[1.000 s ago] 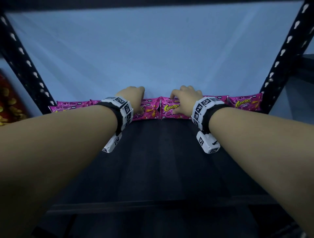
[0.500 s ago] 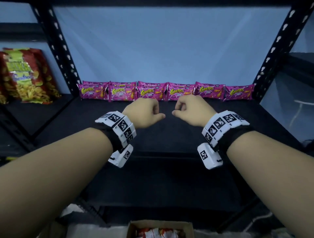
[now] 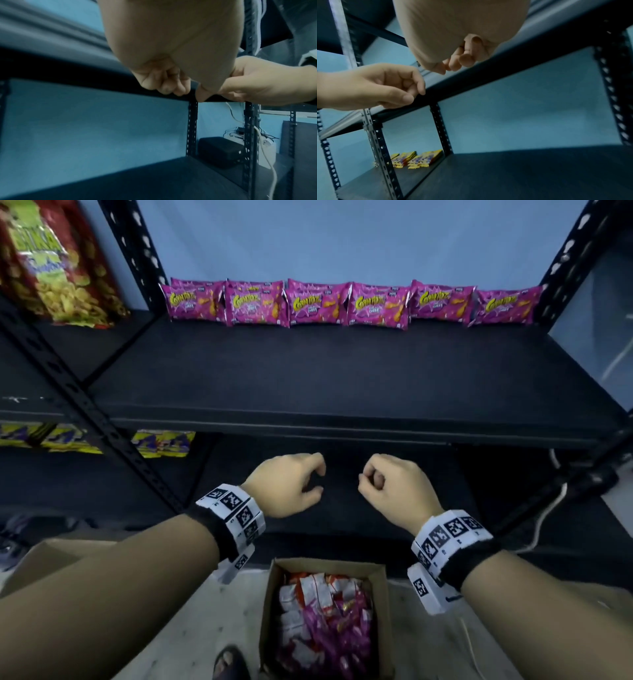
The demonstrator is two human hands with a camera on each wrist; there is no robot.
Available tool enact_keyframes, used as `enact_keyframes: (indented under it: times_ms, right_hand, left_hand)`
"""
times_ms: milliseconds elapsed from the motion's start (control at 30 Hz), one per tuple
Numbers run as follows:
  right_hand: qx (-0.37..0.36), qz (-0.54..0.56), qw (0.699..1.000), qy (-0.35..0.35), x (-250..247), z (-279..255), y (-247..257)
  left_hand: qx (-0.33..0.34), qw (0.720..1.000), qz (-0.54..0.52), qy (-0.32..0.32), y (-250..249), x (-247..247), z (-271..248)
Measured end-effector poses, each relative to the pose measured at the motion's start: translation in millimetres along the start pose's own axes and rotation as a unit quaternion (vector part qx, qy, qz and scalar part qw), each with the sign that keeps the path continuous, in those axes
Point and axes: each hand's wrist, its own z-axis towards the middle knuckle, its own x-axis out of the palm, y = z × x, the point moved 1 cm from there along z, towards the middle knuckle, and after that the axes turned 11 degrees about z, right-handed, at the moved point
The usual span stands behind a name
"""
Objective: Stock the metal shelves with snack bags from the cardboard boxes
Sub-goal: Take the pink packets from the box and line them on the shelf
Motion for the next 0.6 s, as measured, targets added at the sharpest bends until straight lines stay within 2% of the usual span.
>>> enact_keyframes:
  times_ms: [133,267,367,500,600]
  right_hand:
    - [0.130,0.028,0.989,0.070,32,-44,-43]
    - [0.237,0.033,0.958,0.156,72,-92,-90]
    - [0.301,0.012,0.930,0.212,106,-130,-126]
    - [0.393,0.013,0.889,0.234,157,-183,-176]
    - [0.447,0.015,0.859,0.249,202,-223,-220]
  left_hand:
    - [-0.006,0.990,-0.067,0.127,0,66,-10]
    - [-0.043,0.963,-0.104,0.246,-3,139,-26]
    - [-0.063,0.951,-0.105,0.285,-4,200,-39]
    - [-0.091,0.922,-0.173,0.334,-10,279,-52]
    - [-0.135,0.909,-0.146,0.366,-6,356,-65]
